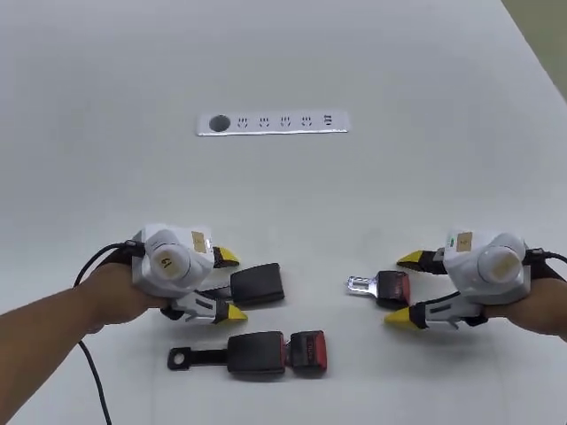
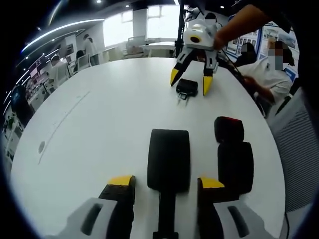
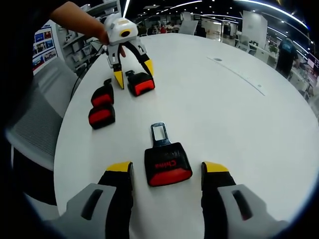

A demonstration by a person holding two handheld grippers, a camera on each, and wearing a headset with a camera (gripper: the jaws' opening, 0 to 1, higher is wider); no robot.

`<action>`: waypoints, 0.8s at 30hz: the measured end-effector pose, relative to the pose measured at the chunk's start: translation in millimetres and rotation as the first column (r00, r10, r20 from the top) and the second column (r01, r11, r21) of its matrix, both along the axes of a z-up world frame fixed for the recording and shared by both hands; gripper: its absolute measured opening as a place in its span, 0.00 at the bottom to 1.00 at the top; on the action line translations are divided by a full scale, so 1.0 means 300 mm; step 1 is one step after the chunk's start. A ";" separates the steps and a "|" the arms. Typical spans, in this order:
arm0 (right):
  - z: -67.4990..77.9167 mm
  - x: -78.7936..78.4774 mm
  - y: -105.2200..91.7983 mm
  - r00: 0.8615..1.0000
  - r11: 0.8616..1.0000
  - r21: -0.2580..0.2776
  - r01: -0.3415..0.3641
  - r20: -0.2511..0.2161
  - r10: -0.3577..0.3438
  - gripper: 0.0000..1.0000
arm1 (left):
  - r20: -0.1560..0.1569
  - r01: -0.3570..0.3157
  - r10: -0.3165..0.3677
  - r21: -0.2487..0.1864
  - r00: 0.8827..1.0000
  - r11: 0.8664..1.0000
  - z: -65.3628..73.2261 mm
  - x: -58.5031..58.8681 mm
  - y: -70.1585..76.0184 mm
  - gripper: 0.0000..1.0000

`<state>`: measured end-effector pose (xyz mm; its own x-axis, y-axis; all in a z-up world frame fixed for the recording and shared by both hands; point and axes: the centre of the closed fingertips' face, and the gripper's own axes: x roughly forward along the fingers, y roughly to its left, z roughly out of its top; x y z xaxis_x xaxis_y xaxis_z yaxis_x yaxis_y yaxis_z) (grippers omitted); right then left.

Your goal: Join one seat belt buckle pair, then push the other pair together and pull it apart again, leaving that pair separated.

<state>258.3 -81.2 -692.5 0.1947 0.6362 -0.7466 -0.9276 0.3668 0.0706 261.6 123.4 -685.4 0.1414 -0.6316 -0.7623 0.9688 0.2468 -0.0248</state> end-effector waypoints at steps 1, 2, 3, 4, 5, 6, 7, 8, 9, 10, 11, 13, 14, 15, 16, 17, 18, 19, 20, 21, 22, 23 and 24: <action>-0.003 0.005 0.000 1.000 1.000 -0.006 -0.008 0.010 0.008 0.51 | 0.003 0.011 -0.011 0.000 1.000 1.000 0.000 -0.003 -0.005 0.50; -0.004 0.004 -0.001 1.000 1.000 -0.010 -0.014 0.014 0.014 0.48 | 0.002 0.019 -0.019 -0.001 1.000 1.000 -0.003 -0.005 -0.006 0.49; -0.004 0.004 -0.002 1.000 1.000 -0.014 -0.020 0.018 0.020 0.46 | 0.001 0.022 -0.022 -0.001 1.000 1.000 -0.005 -0.008 -0.007 0.47; -0.003 0.005 -0.004 0.999 1.000 -0.019 -0.022 0.024 0.023 0.43 | 0.003 0.023 -0.023 -0.002 1.000 1.000 -0.005 -0.007 -0.010 0.45; -0.002 0.009 -0.005 0.999 1.000 -0.022 -0.022 0.029 0.023 0.40 | 0.002 0.025 -0.025 -0.003 1.000 1.000 -0.004 -0.009 -0.012 0.43; -0.001 0.012 -0.005 0.999 0.999 -0.023 -0.026 0.034 0.026 0.38 | 0.007 0.039 -0.039 -0.004 0.999 0.999 -0.003 -0.007 -0.015 0.38; -0.001 0.011 -0.005 0.999 0.999 -0.024 -0.031 0.036 0.032 0.38 | 0.001 0.039 -0.039 -0.002 0.999 0.999 -0.002 -0.011 -0.014 0.33; -0.001 0.011 -0.005 0.999 0.999 -0.026 -0.034 0.037 0.034 0.38 | 0.003 0.042 -0.042 -0.005 0.999 0.999 -0.001 -0.013 -0.016 0.33; 0.000 0.011 -0.005 0.999 0.999 -0.028 -0.036 0.037 0.037 0.37 | -0.003 0.051 -0.051 -0.004 0.999 0.999 -0.008 -0.016 -0.013 0.32; 0.000 0.010 -0.006 0.998 0.999 -0.031 -0.040 0.039 0.041 0.35 | -0.004 0.057 -0.057 -0.006 0.998 0.998 -0.009 -0.020 -0.013 0.32; -0.002 0.011 -0.010 0.998 0.998 -0.044 -0.052 0.042 0.054 0.35 | -0.003 0.071 -0.071 -0.008 0.997 0.997 -0.009 -0.020 -0.015 0.32; 0.000 0.009 -0.006 0.997 0.997 -0.049 -0.064 0.038 0.065 0.35 | -0.007 0.088 -0.088 -0.007 0.996 0.996 -0.011 -0.019 -0.017 0.32; -0.001 0.009 -0.005 0.996 0.996 -0.054 -0.073 0.039 0.076 0.35 | -0.007 0.105 -0.105 -0.004 0.994 0.994 -0.014 -0.015 -0.012 0.32; -0.002 0.010 -0.005 0.996 0.995 -0.056 -0.076 0.038 0.079 0.35 | -0.007 0.114 -0.114 -0.002 0.993 0.993 -0.015 -0.015 -0.011 0.32; -0.003 0.011 -0.005 0.996 0.995 -0.059 -0.082 0.037 0.085 0.35 | -0.007 0.129 -0.129 0.002 0.992 0.992 -0.014 -0.013 -0.014 0.32; 0.000 0.010 -0.005 0.996 0.995 -0.060 -0.084 0.034 0.086 0.35 | -0.009 0.135 -0.135 0.002 0.991 0.991 -0.013 -0.014 -0.015 0.32; 0.002 0.008 -0.006 0.995 0.994 -0.062 -0.089 0.031 0.091 0.34 | -0.010 0.149 -0.149 0.003 0.989 0.989 -0.012 -0.012 -0.016 0.32; 0.000 0.006 -0.005 0.995 0.994 -0.064 -0.091 0.028 0.093 0.34 | -0.013 0.156 -0.156 0.004 0.988 0.988 -0.012 -0.014 -0.015 0.32; -0.001 0.005 -0.004 0.995 0.993 -0.066 -0.096 0.026 0.098 0.34 | -0.014 0.163 -0.163 0.004 0.987 0.987 -0.012 -0.008 -0.011 0.32; -0.004 0.008 -0.004 0.994 0.992 -0.070 -0.102 0.023 0.104 0.34 | -0.014 0.179 -0.179 0.009 0.984 0.984 -0.012 -0.008 -0.009 0.32; -0.005 0.009 -0.004 0.994 0.992 -0.071 -0.106 0.021 0.107 0.34 | -0.015 0.182 -0.182 0.012 0.983 0.983 -0.013 -0.006 -0.008 0.32; -0.006 0.008 -0.004 0.994 0.992 -0.071 -0.108 0.019 0.110 0.34 | -0.018 0.192 -0.192 0.018 0.981 0.981 -0.013 -0.007 -0.007 0.32; -0.007 0.007 -0.004 0.994 0.991 -0.071 -0.110 0.019 0.112 0.34 | -0.017 0.198 -0.198 0.020 0.980 0.980 -0.010 -0.007 -0.011 0.32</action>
<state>260.4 -82.5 -694.5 0.1435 0.6015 -0.7859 -0.9639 0.2649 0.0268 259.4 120.2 -688.4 0.0038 -0.6293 -0.7771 0.9980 0.0508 -0.0363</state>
